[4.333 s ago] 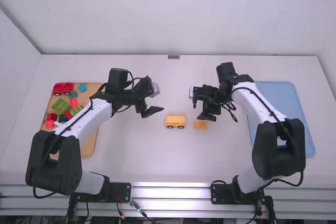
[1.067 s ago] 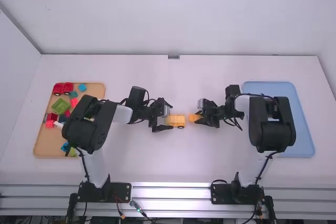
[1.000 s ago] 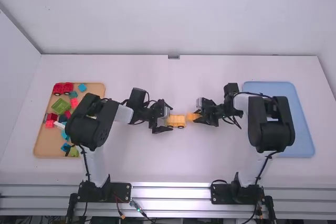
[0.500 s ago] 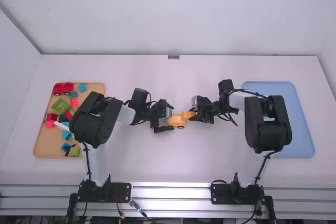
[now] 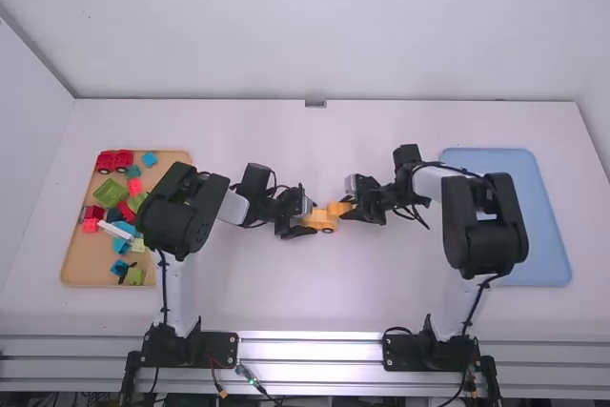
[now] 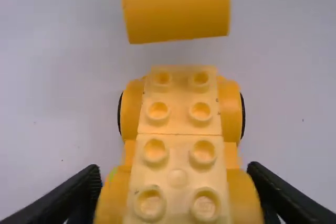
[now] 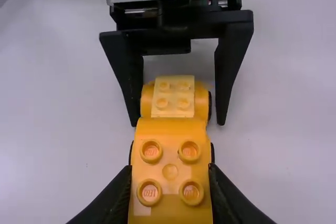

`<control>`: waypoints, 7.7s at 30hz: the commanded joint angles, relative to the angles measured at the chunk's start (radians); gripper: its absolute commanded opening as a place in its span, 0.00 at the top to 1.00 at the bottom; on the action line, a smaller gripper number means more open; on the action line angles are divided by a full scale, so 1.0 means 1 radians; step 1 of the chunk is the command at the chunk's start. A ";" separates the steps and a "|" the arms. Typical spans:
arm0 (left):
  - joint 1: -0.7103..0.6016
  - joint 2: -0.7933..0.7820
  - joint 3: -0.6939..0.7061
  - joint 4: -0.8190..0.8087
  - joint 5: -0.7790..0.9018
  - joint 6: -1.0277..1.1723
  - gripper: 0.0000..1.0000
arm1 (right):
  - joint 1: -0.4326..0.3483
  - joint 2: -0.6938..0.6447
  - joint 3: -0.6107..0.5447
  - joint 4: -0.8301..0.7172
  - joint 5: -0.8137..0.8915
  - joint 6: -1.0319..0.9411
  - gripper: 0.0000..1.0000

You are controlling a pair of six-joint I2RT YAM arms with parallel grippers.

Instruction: Assemble lego blocks to make yellow taxi

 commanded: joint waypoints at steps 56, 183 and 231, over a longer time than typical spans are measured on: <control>-0.026 0.003 -0.018 0.038 -0.045 -0.076 0.53 | 0.132 0.035 -0.145 0.484 0.039 0.402 0.74; 0.011 -0.394 0.032 -0.398 -0.240 -0.097 0.01 | 0.113 0.077 -0.192 0.738 -0.020 0.537 0.01; 0.075 -0.560 0.032 -0.417 -0.374 -0.056 0.01 | -0.611 -0.222 -0.134 0.510 0.463 0.834 0.47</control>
